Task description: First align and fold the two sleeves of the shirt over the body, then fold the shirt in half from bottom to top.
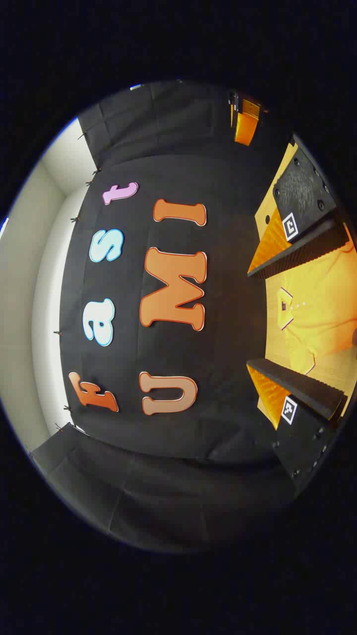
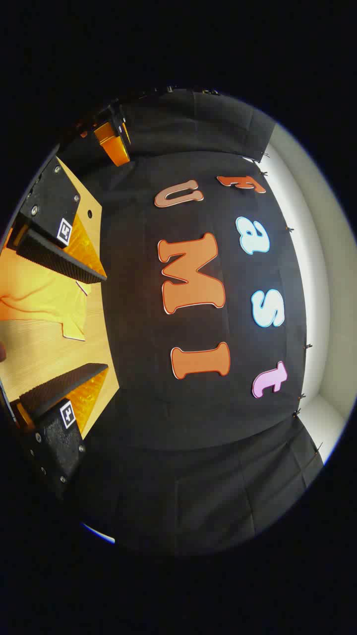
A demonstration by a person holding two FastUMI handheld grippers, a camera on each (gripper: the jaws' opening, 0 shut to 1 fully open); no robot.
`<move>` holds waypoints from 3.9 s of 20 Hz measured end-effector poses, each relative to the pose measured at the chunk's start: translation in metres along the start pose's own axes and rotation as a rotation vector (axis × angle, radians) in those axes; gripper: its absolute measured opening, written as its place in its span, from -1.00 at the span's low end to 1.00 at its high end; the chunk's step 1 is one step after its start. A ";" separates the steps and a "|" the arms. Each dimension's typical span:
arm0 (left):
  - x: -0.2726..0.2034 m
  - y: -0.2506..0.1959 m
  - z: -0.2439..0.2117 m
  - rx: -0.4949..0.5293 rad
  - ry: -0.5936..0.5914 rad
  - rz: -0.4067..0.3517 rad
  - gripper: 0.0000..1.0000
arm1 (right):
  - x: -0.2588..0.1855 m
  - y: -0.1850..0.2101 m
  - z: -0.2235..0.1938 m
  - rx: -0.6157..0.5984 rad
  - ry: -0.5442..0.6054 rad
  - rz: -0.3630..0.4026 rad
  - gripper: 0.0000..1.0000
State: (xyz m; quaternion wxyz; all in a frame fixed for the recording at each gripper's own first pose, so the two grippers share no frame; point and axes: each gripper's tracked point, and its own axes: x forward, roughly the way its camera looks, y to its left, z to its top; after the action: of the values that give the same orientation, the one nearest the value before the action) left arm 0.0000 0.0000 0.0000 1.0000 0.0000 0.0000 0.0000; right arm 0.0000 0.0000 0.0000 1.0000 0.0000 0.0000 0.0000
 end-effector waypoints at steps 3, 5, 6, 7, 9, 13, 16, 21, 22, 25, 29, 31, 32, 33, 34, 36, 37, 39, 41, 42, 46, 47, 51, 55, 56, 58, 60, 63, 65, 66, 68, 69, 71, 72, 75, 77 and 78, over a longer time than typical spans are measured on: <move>0.000 0.008 -0.005 0.001 0.007 0.014 0.95 | 0.004 0.006 -0.001 0.004 0.009 0.011 0.95; 0.001 0.012 -0.008 -0.001 0.015 0.020 0.90 | 0.008 0.013 -0.006 -0.005 0.029 0.031 0.95; 0.004 0.015 -0.009 -0.003 0.019 0.023 0.90 | 0.011 0.016 -0.010 -0.005 0.045 0.041 0.95; 0.004 0.018 -0.011 -0.003 0.023 0.028 0.95 | 0.012 0.017 -0.011 -0.003 0.055 0.046 0.96; 0.005 0.028 -0.013 0.005 0.020 0.038 0.94 | 0.017 0.016 -0.007 -0.003 0.045 0.037 0.95; 0.006 0.046 -0.023 -0.031 0.015 0.068 0.92 | 0.029 0.014 -0.014 -0.025 0.052 0.037 0.95; 0.009 0.052 -0.033 -0.090 0.037 0.101 0.95 | 0.045 0.006 -0.029 -0.006 0.105 0.038 0.95; 0.014 0.045 -0.031 -0.055 0.054 0.167 0.95 | 0.083 -0.012 -0.056 -0.022 0.240 0.074 0.95; 0.015 0.042 -0.031 -0.041 0.054 0.172 0.95 | 0.092 -0.015 -0.057 -0.028 0.248 0.080 0.96; 0.021 0.035 -0.038 -0.016 0.067 0.166 0.96 | 0.120 -0.014 -0.071 0.019 0.324 0.097 0.95; 0.037 0.037 -0.054 0.001 0.109 0.123 0.96 | 0.174 -0.013 -0.103 0.033 0.497 0.073 0.95; 0.043 0.043 -0.063 -0.009 0.125 0.097 0.95 | 0.202 -0.009 -0.125 0.057 0.591 0.074 0.95; 0.046 0.046 -0.068 -0.013 0.136 0.089 0.94 | 0.217 -0.008 -0.139 0.071 0.648 0.075 0.95; 0.050 0.051 -0.073 -0.018 0.148 0.085 0.95 | 0.229 -0.010 -0.153 0.080 0.708 0.055 0.95; 0.052 0.055 -0.077 -0.022 0.162 0.083 0.96 | 0.239 -0.011 -0.170 0.087 0.778 0.041 0.95; 0.054 0.064 -0.086 -0.033 0.177 0.084 0.96 | 0.264 -0.015 -0.203 0.098 0.881 0.008 0.95; 0.056 0.068 -0.089 -0.033 0.186 0.086 0.96 | 0.274 -0.020 -0.223 0.077 0.932 -0.013 0.95; 0.059 0.079 -0.098 -0.028 0.207 0.097 0.95 | 0.291 -0.027 -0.261 0.034 1.021 -0.053 0.94; 0.060 0.087 -0.108 -0.033 0.230 0.102 0.96 | 0.302 -0.029 -0.290 0.036 1.101 -0.091 0.94; 0.062 0.090 -0.112 -0.035 0.243 0.107 0.96 | 0.308 -0.033 -0.300 0.029 1.122 -0.107 0.94; 0.068 0.105 -0.131 -0.035 0.288 0.130 0.96 | 0.326 -0.036 -0.336 -0.004 1.181 -0.141 0.87; 0.068 0.107 -0.135 -0.040 0.296 0.133 0.96 | 0.329 -0.036 -0.341 -0.006 1.190 -0.148 0.87; 0.077 0.114 -0.144 -0.044 0.312 0.142 0.96 | 0.333 -0.037 -0.359 -0.009 1.220 -0.163 0.86; 0.083 0.114 -0.148 -0.040 0.321 0.136 0.96 | 0.329 -0.038 -0.374 -0.075 1.245 -0.165 0.86; 0.084 0.114 -0.150 -0.040 0.324 0.135 0.96 | 0.330 -0.036 -0.370 -0.079 1.226 -0.161 0.86; 0.086 0.116 -0.153 -0.044 0.331 0.137 0.96 | 0.334 -0.035 -0.370 -0.070 1.224 -0.175 0.74; 0.087 0.118 -0.157 -0.056 0.341 0.141 0.96 | 0.334 -0.034 -0.370 -0.059 1.221 -0.192 0.66; 0.086 0.120 -0.161 -0.070 0.351 0.146 0.96 | 0.335 -0.028 -0.373 -0.058 1.211 -0.191 0.17; 0.087 0.121 -0.161 -0.064 0.349 0.147 0.96 | 0.335 -0.026 -0.372 -0.050 1.212 -0.186 -0.19; 0.088 0.121 -0.160 -0.058 0.347 0.148 0.96 | 0.333 -0.025 -0.373 -0.024 1.220 -0.196 -0.28; 0.085 0.120 -0.158 -0.054 0.342 0.153 0.96 | 0.336 -0.023 -0.370 0.021 1.207 -0.182 -0.77; 0.084 0.121 -0.160 -0.055 0.341 0.155 0.96 | 0.337 -0.021 -0.371 0.044 1.193 -0.171 -0.78; 0.084 0.122 -0.162 -0.056 0.342 0.160 0.96 | 0.337 -0.019 -0.372 0.055 1.175 -0.164 -0.78; 0.085 0.122 -0.163 -0.057 0.341 0.161 0.96 | 0.337 -0.018 -0.370 0.048 1.167 -0.155 -0.77; 0.084 0.122 -0.161 -0.056 0.331 0.158 0.96 | 0.339 -0.008 -0.355 0.060 1.132 -0.139 -0.80; 0.082 0.121 -0.157 -0.056 0.323 0.149 0.96 | 0.339 0.000 -0.343 0.061 1.117 -0.122 -0.80; 0.082 0.120 -0.155 -0.058 0.320 0.145 0.96 | 0.339 0.005 -0.337 0.060 1.106 -0.112 -0.80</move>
State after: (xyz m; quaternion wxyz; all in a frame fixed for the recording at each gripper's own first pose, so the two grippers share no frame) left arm 0.0825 0.1201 -0.1553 0.9842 -0.0287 0.1594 0.0719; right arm 0.3393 0.0048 -0.3368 0.8491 0.0283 0.5248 -0.0531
